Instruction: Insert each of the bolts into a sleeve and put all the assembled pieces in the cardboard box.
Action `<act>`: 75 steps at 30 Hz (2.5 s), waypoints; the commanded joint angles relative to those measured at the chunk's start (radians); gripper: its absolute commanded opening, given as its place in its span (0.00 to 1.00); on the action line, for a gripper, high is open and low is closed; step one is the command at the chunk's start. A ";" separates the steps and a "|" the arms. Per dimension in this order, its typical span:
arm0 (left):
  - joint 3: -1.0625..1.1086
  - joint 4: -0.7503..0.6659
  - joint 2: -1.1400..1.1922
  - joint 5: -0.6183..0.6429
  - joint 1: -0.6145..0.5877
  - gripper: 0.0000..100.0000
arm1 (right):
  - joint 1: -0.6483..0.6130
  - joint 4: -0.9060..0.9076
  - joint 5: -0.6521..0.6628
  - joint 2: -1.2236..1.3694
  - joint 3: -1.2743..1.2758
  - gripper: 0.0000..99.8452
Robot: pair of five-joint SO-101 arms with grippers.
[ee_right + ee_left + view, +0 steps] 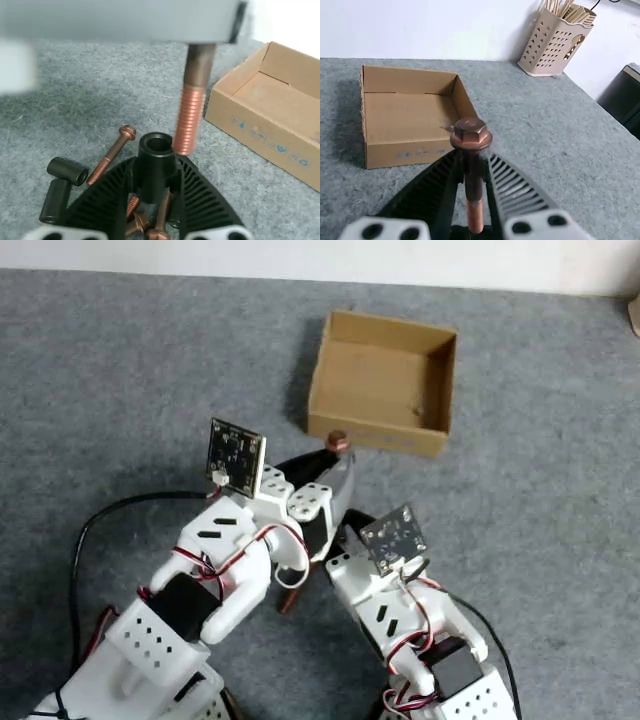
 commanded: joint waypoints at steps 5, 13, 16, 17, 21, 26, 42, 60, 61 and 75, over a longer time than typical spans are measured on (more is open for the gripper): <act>-0.015 -0.002 -0.018 0.000 -0.058 0.01 | 0.068 -0.036 0.014 -0.012 -0.007 0.00; -0.012 0.002 -0.018 0.000 -0.056 0.01 | 0.067 -0.036 0.014 -0.012 -0.005 0.00; -0.013 0.032 -0.018 0.000 -0.056 0.01 | 0.067 -0.036 0.014 -0.012 -0.007 0.00; -0.013 0.040 -0.018 0.000 -0.054 0.01 | 0.067 -0.036 0.014 -0.012 -0.008 0.00; -0.010 0.043 -0.012 0.000 -0.044 0.01 | 0.065 -0.036 0.014 -0.012 -0.007 0.00; 0.022 0.037 -0.018 -0.003 -0.021 0.01 | 0.065 -0.035 0.014 -0.012 -0.005 0.00; 0.025 0.000 -0.018 0.005 -0.018 0.01 | 0.041 -0.035 -0.028 -0.012 -0.004 0.00; -0.004 -0.018 -0.010 0.000 0.004 0.01 | 0.042 -0.028 -0.029 -0.012 -0.005 0.00; -0.004 -0.018 -0.010 -0.002 0.004 0.01 | 0.041 -0.027 -0.031 -0.012 -0.005 0.00; 0.013 -0.025 -0.008 0.003 0.004 0.01 | 0.038 0.015 -0.034 -0.012 -0.012 0.00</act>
